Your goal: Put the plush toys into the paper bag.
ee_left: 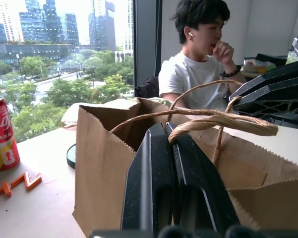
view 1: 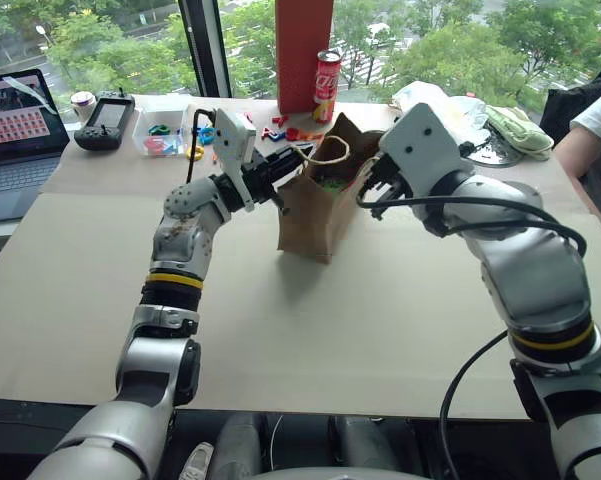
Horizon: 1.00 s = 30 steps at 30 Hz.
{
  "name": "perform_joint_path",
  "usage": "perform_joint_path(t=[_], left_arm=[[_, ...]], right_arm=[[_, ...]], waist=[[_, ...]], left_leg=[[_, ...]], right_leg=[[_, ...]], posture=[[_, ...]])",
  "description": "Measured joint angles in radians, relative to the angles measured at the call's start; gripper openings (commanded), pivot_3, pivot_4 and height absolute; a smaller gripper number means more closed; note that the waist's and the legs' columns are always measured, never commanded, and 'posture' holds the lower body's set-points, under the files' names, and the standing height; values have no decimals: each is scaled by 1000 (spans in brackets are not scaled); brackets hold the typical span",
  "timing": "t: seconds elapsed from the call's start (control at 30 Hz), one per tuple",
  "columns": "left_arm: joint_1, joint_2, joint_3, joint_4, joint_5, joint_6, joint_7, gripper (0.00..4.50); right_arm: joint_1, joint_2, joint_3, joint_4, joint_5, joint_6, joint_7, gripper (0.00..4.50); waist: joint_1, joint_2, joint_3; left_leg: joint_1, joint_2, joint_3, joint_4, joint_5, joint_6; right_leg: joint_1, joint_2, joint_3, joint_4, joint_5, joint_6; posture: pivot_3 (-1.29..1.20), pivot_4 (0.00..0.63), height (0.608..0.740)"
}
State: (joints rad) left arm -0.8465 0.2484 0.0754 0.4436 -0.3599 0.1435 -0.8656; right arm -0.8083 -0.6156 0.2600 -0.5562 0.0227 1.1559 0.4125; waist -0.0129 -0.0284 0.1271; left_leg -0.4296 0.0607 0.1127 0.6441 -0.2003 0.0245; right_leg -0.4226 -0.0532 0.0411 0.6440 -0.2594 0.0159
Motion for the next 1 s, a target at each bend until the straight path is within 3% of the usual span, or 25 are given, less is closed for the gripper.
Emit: perform_joint_path(t=[0.37, 0.4, 0.43, 0.57, 0.77, 0.8, 1.0], left_arm=[[58, 11, 9, -42, -3, 52, 31, 69], [62, 11, 10, -42, -3, 53, 32, 69], [63, 11, 11, -42, -4, 57, 33, 69], [64, 14, 19, -55, -27, 88, 33, 1214], [64, 34, 46, -133, -108, 216, 32, 3491], [64, 41, 48, -150, -118, 238, 30, 3791], [103, 115, 79, -253, -198, 366, 9, 3791]], right_arm=[[12, 60, 30, 0, 2, 24, -1, 308], [12, 64, 31, 0, 2, 24, -2, 811], [12, 68, 31, 2, 1, 24, -3, 989], [13, 92, 19, 6, 2, 25, -8, 2326], [19, 115, -67, 1, 45, 39, 10, 4447], [22, 108, -88, -4, 56, 42, 21, 4500], [67, 29, -246, -101, 208, 62, 157, 4500]], waist=[[0, 0, 0], [0, 0, 0], [0, 0, 0], [0, 0, 0], [0, 0, 0], [0, 0, 0], [-1, 0, 0]], left_leg=[[0, 0, 0, 0, 0, 0], [0, 0, 0, 0, 0, 0], [0, 0, 0, 0, 0, 0], [0, 0, 0, 0, 0, 0], [0, 0, 0, 0, 0, 0], [0, 0, -1, 0, 0, 0], [1, 0, -2, -1, 0, 0]], right_leg=[[0, 0, 0, 0, 0, 0], [0, 0, 0, 0, 0, 0], [0, 0, 0, 0, 0, 0], [0, 0, 0, 0, 0, 0], [0, 0, -1, 1, 0, 0], [0, 0, -1, 1, 0, 0], [1, 0, 0, 0, 0, 0]], posture=[[0, 150, 740], [0, 150, 740], [0, 150, 740], [0, 150, 740], [0, 150, 740], [0, 150, 740], [0, 150, 740]])
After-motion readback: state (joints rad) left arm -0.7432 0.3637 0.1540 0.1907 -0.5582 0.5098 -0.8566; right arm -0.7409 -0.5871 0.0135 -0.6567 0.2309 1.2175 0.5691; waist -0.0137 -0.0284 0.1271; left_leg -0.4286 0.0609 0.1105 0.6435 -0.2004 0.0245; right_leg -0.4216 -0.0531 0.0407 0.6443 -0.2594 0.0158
